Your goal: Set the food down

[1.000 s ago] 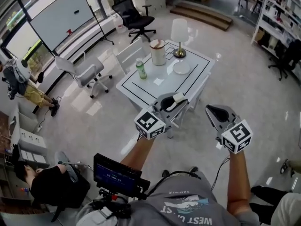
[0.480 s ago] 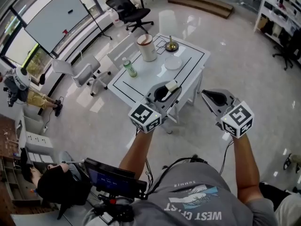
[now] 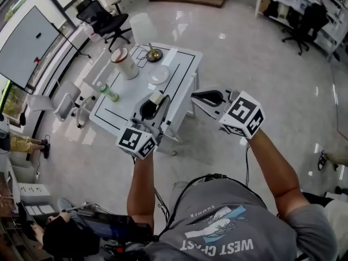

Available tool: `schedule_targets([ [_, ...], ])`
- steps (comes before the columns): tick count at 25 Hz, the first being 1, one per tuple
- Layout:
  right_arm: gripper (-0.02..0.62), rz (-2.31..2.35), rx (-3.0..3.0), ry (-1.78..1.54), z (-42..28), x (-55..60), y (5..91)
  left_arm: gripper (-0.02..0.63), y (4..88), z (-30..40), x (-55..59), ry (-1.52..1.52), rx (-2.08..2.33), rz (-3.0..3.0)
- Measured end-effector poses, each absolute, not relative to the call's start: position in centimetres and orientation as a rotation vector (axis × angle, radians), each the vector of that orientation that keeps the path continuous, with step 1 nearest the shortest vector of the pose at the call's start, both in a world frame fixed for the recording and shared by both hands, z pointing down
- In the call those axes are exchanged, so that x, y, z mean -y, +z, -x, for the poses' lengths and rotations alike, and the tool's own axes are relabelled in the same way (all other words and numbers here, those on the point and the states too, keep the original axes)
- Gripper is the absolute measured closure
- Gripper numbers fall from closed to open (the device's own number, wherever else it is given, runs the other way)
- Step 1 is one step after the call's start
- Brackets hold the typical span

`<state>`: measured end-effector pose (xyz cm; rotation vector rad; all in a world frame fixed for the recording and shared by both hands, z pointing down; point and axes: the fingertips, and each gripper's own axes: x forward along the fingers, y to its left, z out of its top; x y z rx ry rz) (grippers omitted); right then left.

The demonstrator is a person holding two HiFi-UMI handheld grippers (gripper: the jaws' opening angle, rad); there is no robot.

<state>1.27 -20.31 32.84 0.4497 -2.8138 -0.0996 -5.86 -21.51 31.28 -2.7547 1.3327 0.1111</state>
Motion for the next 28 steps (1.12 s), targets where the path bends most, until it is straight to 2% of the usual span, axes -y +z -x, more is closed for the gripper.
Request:
schedule_targets([
  [5, 0.589, -0.490, 2.808, -0.092, -2.2, 22.1, 31.1, 0.508, 29.8, 5.0, 23.8, 0.102, -1.290, 2.786],
  [12, 0.589, -0.559, 2.843, -0.016, 3.7, 26.5, 33.7, 0.508, 33.4, 10.7, 28.3, -0.013, -1.263, 2.828],
  [28, 0.589, -0.722, 2.773, 0.084, 10.3, 33.3, 36.6, 0.509, 37.6, 17.4, 36.2, -0.076, -1.167, 2.939],
])
